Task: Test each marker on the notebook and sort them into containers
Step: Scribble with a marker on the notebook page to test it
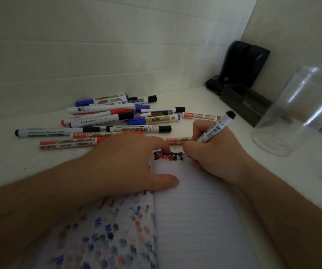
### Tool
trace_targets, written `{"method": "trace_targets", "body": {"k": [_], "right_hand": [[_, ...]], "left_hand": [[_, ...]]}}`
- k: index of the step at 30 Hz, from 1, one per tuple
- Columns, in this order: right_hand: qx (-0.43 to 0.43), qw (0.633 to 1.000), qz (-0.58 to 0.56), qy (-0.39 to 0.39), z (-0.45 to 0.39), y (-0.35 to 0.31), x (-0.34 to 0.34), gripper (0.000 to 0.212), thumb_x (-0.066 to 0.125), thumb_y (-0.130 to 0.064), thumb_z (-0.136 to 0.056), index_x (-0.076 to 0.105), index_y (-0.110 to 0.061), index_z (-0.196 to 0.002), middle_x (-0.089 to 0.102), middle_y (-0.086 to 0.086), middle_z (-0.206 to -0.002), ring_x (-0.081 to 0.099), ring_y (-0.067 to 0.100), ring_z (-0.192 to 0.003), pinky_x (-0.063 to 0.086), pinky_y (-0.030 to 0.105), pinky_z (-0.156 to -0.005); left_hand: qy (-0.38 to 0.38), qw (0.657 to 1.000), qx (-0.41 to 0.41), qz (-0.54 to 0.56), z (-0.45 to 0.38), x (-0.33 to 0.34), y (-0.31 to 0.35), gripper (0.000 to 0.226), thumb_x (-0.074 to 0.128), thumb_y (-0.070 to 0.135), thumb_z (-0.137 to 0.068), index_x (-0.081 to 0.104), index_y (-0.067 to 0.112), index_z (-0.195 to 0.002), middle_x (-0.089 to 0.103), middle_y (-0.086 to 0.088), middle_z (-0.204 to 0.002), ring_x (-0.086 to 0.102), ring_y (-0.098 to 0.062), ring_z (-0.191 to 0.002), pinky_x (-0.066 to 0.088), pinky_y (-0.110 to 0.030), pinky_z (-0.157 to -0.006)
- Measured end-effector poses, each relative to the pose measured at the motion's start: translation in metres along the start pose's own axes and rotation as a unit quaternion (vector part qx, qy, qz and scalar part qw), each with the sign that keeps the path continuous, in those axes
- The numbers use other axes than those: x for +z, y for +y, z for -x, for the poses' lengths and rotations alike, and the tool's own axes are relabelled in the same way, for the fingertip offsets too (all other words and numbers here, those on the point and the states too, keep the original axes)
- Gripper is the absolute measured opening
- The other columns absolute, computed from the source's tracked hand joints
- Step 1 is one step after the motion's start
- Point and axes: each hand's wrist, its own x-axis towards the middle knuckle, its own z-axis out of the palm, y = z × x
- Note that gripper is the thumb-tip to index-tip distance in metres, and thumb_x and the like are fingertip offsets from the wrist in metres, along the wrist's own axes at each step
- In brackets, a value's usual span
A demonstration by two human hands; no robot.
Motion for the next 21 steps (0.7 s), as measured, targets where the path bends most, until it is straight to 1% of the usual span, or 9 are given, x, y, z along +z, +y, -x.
{"method": "trace_targets", "body": {"k": [2, 5, 8, 11, 14, 17, 21], "right_hand": [[0.006, 1.000, -0.010, 0.002, 0.0000, 0.0011, -0.0006, 0.031, 0.073, -0.013, -0.080, 0.046, -0.017, -0.064, 0.064, 0.022, -0.069, 0.056, 0.022, -0.053, 0.048, 0.033, -0.054], [0.020, 0.998, -0.055, 0.000, -0.0002, 0.0032, -0.0017, 0.025, 0.072, -0.009, -0.084, 0.051, -0.010, -0.071, 0.067, 0.017, -0.064, 0.060, 0.023, -0.050, 0.051, 0.032, -0.050], [0.009, 0.999, -0.039, -0.001, -0.0007, 0.0037, -0.0006, 0.024, 0.073, -0.010, -0.086, 0.053, -0.007, -0.073, 0.069, 0.012, -0.063, 0.064, 0.023, -0.051, 0.055, 0.035, -0.051], [0.008, 0.999, -0.033, -0.010, 0.0001, 0.0023, 0.0001, 0.025, 0.073, -0.009, -0.084, 0.052, -0.008, -0.070, 0.066, 0.011, -0.060, 0.062, 0.022, -0.049, 0.052, 0.032, -0.049], [0.022, 0.998, -0.048, -0.017, 0.0005, 0.0019, -0.0013, 0.027, 0.072, -0.007, -0.082, 0.050, -0.012, -0.066, 0.062, 0.009, -0.057, 0.059, 0.022, -0.048, 0.047, 0.029, -0.047], [0.028, 0.997, -0.067, 0.000, -0.0005, 0.0035, -0.0019, 0.025, 0.071, -0.007, -0.085, 0.051, -0.010, -0.070, 0.067, 0.010, -0.060, 0.062, 0.023, -0.049, 0.050, 0.032, -0.050], [0.015, 0.999, -0.040, 0.001, -0.0002, 0.0036, -0.0004, 0.028, 0.071, -0.008, -0.084, 0.048, -0.013, -0.069, 0.067, 0.010, -0.059, 0.063, 0.021, -0.048, 0.052, 0.033, -0.052]], "left_hand": [[0.000, 1.000, 0.001, 0.001, -0.0003, 0.0006, -0.0006, 0.079, 0.048, 0.094, -0.067, 0.042, 0.058, -0.136, 0.038, 0.030, -0.080, 0.045, 0.001, -0.083, 0.046, -0.028, -0.079], [0.007, 1.000, 0.002, 0.004, -0.0002, 0.0017, -0.0020, 0.080, 0.047, 0.096, -0.066, 0.042, 0.057, -0.136, 0.043, 0.027, -0.081, 0.046, 0.004, -0.078, 0.048, -0.028, -0.076], [0.013, 1.000, 0.003, 0.004, -0.0001, 0.0019, -0.0019, 0.080, 0.047, 0.096, -0.066, 0.042, 0.058, -0.135, 0.043, 0.028, -0.081, 0.044, 0.005, -0.077, 0.047, -0.027, -0.075], [0.013, 1.000, 0.002, 0.004, -0.0001, 0.0020, -0.0023, 0.079, 0.047, 0.096, -0.066, 0.043, 0.057, -0.135, 0.042, 0.027, -0.084, 0.046, 0.002, -0.082, 0.048, -0.028, -0.079], [0.011, 1.000, 0.002, 0.001, -0.0002, 0.0020, -0.0018, 0.079, 0.047, 0.095, -0.066, 0.042, 0.057, -0.135, 0.039, 0.028, -0.080, 0.043, 0.004, -0.077, 0.046, -0.027, -0.076], [0.013, 1.000, 0.001, -0.002, 0.0003, 0.0020, -0.0012, 0.080, 0.047, 0.096, -0.066, 0.042, 0.057, -0.136, 0.038, 0.029, -0.079, 0.039, 0.009, -0.074, 0.043, -0.026, -0.072], [0.018, 1.000, 0.003, 0.001, 0.0005, 0.0023, -0.0016, 0.081, 0.047, 0.095, -0.066, 0.042, 0.057, -0.137, 0.040, 0.028, -0.079, 0.040, 0.008, -0.074, 0.042, -0.026, -0.071]]}}
